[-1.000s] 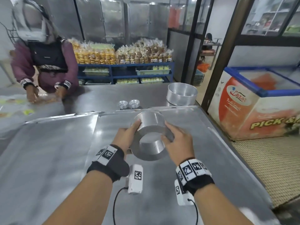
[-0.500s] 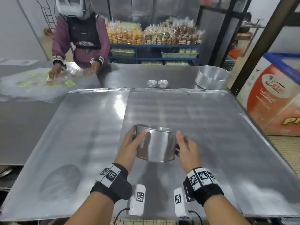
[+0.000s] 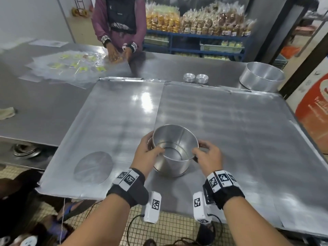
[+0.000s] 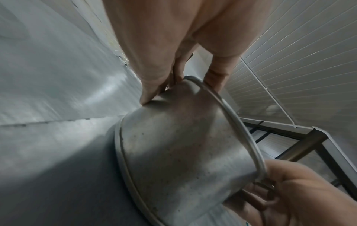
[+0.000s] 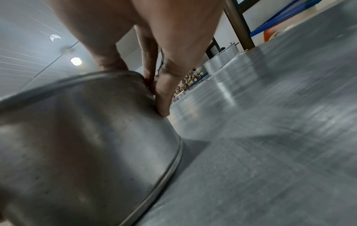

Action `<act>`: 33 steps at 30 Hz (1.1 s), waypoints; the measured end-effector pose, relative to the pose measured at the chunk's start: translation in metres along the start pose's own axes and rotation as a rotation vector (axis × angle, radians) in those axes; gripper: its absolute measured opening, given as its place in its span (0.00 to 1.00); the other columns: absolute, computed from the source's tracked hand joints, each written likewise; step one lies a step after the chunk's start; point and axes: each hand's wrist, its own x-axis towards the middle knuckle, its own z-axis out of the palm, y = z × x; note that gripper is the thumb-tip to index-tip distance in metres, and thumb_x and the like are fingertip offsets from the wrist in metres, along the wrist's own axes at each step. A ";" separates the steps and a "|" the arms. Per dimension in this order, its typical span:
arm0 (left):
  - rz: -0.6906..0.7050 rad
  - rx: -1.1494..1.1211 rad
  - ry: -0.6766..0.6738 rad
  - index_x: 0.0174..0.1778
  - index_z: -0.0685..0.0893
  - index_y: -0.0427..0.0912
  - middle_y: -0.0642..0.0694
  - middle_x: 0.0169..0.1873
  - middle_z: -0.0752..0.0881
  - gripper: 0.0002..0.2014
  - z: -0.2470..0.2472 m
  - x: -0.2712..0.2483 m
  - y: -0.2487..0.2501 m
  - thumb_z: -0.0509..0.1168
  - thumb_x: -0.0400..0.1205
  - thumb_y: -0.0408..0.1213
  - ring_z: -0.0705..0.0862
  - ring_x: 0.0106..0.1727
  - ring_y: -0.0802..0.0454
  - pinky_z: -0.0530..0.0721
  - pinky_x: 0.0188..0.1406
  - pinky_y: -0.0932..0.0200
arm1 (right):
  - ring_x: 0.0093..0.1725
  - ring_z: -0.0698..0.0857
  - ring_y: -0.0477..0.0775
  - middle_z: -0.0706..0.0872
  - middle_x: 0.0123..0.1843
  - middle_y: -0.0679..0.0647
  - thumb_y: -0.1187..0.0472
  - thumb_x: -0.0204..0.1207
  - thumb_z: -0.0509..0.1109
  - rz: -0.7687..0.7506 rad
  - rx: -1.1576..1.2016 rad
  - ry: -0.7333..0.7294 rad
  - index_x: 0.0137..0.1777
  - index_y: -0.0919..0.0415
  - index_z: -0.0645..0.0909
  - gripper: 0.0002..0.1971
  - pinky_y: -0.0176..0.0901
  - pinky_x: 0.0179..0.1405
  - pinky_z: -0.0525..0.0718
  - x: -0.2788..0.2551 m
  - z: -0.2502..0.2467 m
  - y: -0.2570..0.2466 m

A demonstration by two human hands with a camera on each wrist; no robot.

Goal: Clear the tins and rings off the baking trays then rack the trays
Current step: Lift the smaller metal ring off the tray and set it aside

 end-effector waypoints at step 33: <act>-0.839 1.396 0.377 0.85 0.47 0.48 0.33 0.83 0.53 0.78 -0.163 0.029 0.011 0.79 0.42 0.73 0.57 0.84 0.30 0.68 0.77 0.31 | 0.43 0.87 0.54 0.85 0.44 0.43 0.67 0.73 0.70 -0.192 -0.196 -0.018 0.54 0.51 0.82 0.14 0.51 0.50 0.89 -0.002 0.013 0.004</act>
